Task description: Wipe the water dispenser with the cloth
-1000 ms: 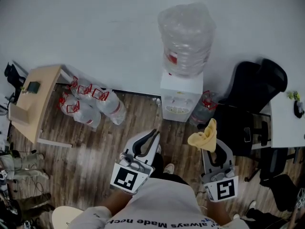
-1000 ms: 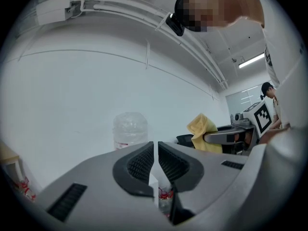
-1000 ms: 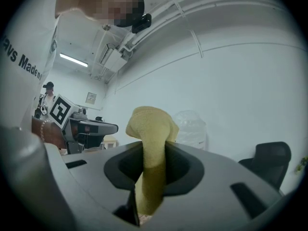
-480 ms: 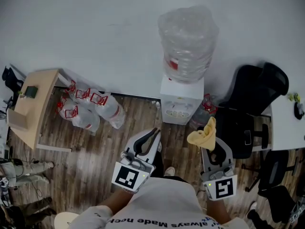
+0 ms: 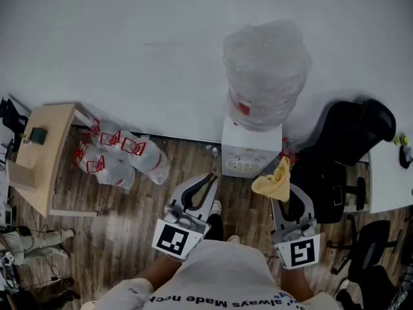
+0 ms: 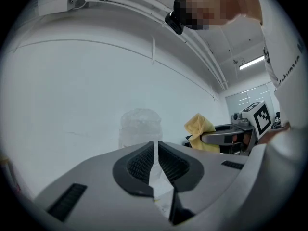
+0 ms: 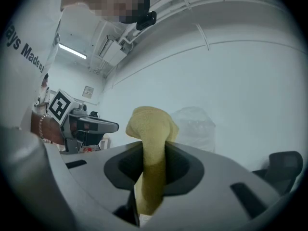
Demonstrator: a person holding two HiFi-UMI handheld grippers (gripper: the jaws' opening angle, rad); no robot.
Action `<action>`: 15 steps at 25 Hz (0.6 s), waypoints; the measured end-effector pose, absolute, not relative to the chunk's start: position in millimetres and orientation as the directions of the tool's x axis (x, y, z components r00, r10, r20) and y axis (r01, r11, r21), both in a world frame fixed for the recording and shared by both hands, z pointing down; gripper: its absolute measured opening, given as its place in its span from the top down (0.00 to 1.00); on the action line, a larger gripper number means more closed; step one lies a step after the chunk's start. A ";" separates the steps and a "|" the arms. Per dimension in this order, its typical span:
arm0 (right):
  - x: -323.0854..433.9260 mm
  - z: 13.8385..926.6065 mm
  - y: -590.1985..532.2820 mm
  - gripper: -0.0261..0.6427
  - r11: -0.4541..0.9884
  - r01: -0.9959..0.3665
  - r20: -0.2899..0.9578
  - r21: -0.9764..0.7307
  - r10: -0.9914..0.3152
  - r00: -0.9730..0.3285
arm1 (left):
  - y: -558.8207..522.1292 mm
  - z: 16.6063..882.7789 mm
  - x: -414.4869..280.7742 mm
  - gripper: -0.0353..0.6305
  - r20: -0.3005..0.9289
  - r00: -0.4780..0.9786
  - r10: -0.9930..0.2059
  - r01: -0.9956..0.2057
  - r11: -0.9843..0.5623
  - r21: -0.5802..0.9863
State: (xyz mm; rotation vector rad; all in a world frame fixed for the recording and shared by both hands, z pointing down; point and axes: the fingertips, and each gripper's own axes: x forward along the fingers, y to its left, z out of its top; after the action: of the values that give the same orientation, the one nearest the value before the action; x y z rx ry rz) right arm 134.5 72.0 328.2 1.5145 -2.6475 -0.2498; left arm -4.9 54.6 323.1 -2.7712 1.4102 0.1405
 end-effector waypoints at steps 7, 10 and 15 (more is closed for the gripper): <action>99.3 328.5 20.4 0.83 0.494 -0.846 0.001 0.202 -0.864 -0.504 | 5.9 323.0 -31.4 0.88 -0.096 0.606 -0.790 -0.792 -0.610 0.023; 82.9 331.0 0.9 0.83 0.493 -0.844 0.008 0.209 -0.864 -0.503 | -13.8 326.3 -42.7 0.88 -0.092 0.614 -0.784 -0.785 -0.618 0.026; 64.4 335.8 -25.4 0.83 0.479 -0.844 0.011 0.241 -0.871 -0.491 | -39.7 331.5 -56.3 0.88 -0.098 0.631 -0.770 -0.772 -0.635 0.018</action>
State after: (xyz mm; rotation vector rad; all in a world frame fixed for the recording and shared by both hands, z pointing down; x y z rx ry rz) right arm 64.4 -25.4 335.8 1.5091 -2.5860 -0.3083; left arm -56.3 -39.7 331.5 -2.8138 1.3305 0.1512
